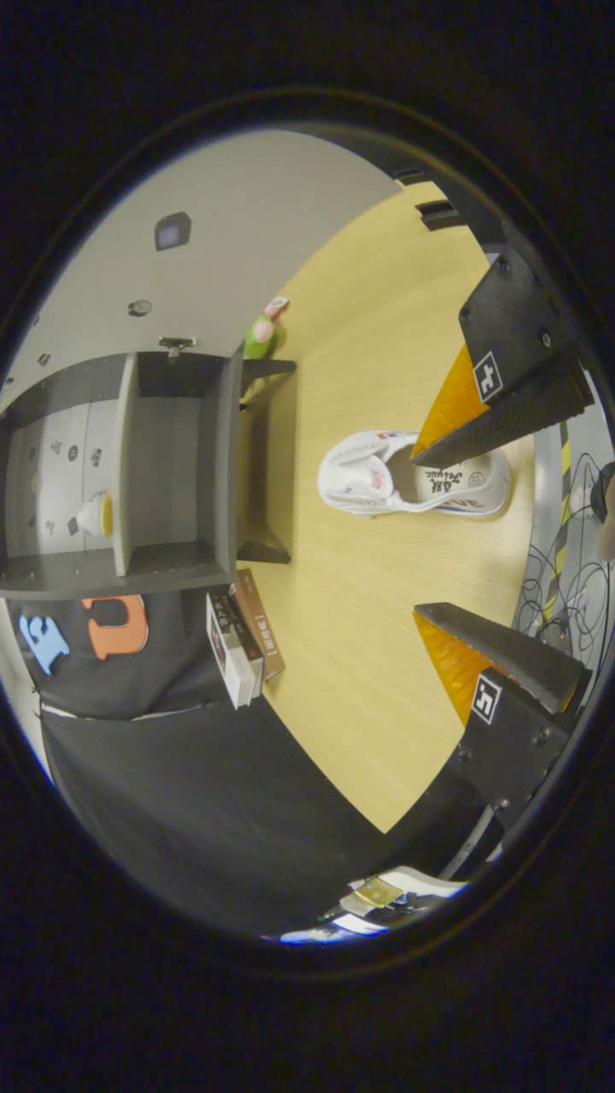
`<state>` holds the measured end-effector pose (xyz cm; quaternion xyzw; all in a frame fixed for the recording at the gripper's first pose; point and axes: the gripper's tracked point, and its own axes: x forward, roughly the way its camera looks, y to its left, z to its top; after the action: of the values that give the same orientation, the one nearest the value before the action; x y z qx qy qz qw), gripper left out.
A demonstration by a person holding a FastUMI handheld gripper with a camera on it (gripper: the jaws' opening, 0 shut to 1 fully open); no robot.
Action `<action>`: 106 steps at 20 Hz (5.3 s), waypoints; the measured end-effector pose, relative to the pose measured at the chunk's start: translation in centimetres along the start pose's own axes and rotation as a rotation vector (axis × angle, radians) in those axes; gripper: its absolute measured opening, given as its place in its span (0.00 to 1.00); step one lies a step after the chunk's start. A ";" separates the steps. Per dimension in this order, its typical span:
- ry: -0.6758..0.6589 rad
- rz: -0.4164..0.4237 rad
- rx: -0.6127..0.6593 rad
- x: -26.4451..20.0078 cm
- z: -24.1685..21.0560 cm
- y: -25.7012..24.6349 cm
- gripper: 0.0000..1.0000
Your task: Open the shoe cabinet door, grab the shoes and put them into the shoe cabinet, then close the shoe cabinet door.
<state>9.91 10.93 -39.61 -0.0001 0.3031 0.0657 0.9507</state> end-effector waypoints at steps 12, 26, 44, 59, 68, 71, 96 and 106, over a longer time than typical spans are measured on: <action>0.028 -0.004 -0.020 6.0 0.7 -0.9 0.98; 0.061 0.055 -0.042 7.3 2.1 -2.6 0.12; -0.291 -0.023 -0.061 -5.4 30.0 -5.7 0.10; -0.447 -0.092 -0.060 -0.3 48.8 -7.9 0.10; -0.438 -0.148 -0.100 7.6 54.5 -9.7 0.10; -0.417 -0.150 -0.095 10.4 55.3 -10.1 0.10; -0.070 -0.151 0.048 15.0 52.0 -10.7 0.25; -0.196 -0.173 -0.022 5.4 50.0 -9.0 0.79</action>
<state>44.23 4.73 -2.22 -0.0303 0.2066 -0.0135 0.9779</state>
